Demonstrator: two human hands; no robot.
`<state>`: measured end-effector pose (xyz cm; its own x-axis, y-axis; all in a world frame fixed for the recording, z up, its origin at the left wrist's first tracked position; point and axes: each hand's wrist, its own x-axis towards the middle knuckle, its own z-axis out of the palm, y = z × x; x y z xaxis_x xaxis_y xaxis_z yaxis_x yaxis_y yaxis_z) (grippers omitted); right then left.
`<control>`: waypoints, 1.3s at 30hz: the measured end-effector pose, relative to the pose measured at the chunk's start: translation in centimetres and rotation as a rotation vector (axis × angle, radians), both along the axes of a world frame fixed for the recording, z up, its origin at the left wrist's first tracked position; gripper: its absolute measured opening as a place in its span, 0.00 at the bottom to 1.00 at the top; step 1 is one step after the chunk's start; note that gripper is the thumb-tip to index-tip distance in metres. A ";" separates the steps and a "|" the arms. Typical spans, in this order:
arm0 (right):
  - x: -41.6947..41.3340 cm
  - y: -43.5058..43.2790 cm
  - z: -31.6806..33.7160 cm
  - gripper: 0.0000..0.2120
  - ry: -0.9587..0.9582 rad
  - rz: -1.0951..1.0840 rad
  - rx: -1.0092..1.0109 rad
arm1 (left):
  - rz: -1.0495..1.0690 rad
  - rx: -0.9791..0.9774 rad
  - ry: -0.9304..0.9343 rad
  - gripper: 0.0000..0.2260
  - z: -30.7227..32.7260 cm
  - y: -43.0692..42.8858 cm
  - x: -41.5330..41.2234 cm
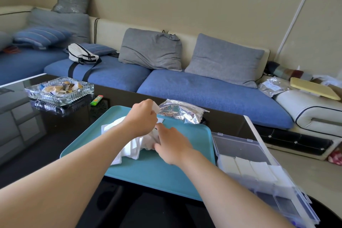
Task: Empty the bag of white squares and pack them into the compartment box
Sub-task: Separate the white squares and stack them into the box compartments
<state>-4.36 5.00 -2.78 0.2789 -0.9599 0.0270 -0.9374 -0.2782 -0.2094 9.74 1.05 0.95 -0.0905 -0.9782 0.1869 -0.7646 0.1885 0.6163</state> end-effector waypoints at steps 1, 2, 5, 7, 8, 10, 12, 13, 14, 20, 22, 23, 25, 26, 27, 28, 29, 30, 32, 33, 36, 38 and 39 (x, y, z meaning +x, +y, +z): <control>0.2 0.0 0.0 0.22 0.029 -0.013 -0.023 | -0.005 0.013 0.003 0.08 0.0 -0.1 0.0; 0.4 -0.1 0.0 0.23 0.064 -0.031 -0.048 | -0.009 0.029 0.011 0.08 0.0 -0.1 0.0; 0.6 -0.3 0.3 0.20 0.164 -0.066 -0.096 | -0.010 0.057 0.049 0.08 0.0 0.0 0.0; 0.5 -0.3 0.8 0.15 0.172 -0.077 -0.086 | -0.010 0.062 0.063 0.08 0.1 0.1 -0.2; 0.4 -0.4 1.0 0.12 0.158 -0.086 -0.079 | -0.004 0.063 0.069 0.08 0.1 0.2 -0.3; 0.0 -0.5 1.4 0.07 0.082 -0.138 -0.091 | 0.005 0.060 0.084 0.07 0.2 0.2 -0.3; -0.8 -0.7 1.9 0.07 -0.016 -0.193 -0.151 | 0.004 0.050 0.089 0.07 0.2 0.2 -0.3; -1.2 -0.8 2.0 0.10 -0.065 -0.207 -0.194 | 0.000 0.049 0.093 0.07 0.3 0.2 -0.3; -1.7 -1.0 2.0 0.14 -0.117 -0.206 -0.235 | -0.007 0.051 0.102 0.07 0.3 0.2 -0.3; -3.6 -0.9 2.6 0.20 -0.535 -0.130 -0.332 | -0.069 0.205 0.333 0.13 0.7 0.9 -1.5; -4.0 -0.2 3.2 0.19 -0.650 -0.106 -0.289 | -0.108 0.288 0.440 0.15 1.1 1.4 -2.0; -4.3 0.1 3.5 0.17 -0.684 -0.103 -0.262 | -0.134 0.333 0.497 0.15 1.3 1.6 -2.2; -4.9 0.7 4.0 0.14 -0.724 -0.100 -0.239 | -0.205 0.441 0.607 0.16 1.7 2.1 -2.6; -5.1 0.9 4.1 0.13 -0.738 -0.097 -0.245 | -0.242 0.497 0.651 0.17 1.8 2.3 -2.7; -5.4 1.0 4.2 0.13 -0.748 -0.097 -0.261 | -0.267 0.544 0.692 0.17 2.0 2.6 -2.9; -5.6 1.1 4.3 0.12 -0.752 -0.103 -0.282 | -0.279 0.579 0.733 0.18 2.1 2.7 -3.2; -5.9 1.1 4.3 0.11 -0.750 -0.120 -0.307 | -0.282 0.605 0.773 0.18 2.3 2.9 -3.4; -6.1 1.2 4.4 0.10 -0.751 -0.143 -0.329 | -0.284 0.625 0.812 0.19 2.4 2.9 -3.6; -6.6 1.2 4.4 0.08 -0.761 -0.187 -0.352 | -0.303 0.667 0.872 0.20 2.5 2.9 -3.9; -6.9 1.3 4.5 0.07 -0.763 -0.202 -0.353 | -0.321 0.686 0.879 0.20 2.5 2.9 -4.1; -7.6 1.5 4.6 0.07 -0.773 -0.204 -0.336 | -0.382 0.684 0.771 0.19 2.4 3.1 -4.5; -8.0 1.4 4.4 0.09 -0.734 -0.208 -0.359 | -0.380 0.670 0.709 0.18 2.4 3.2 -4.8; -8.2 1.2 4.2 0.07 -0.719 -0.219 -0.385 | -0.359 0.668 0.705 0.18 2.4 3.2 -4.9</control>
<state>-12.55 6.21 1.42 -0.1227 -0.8777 0.4633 -0.6531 -0.2801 -0.7036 4.85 4.27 3.35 -0.4777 -0.8391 -0.2603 -0.1557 -0.2107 0.9651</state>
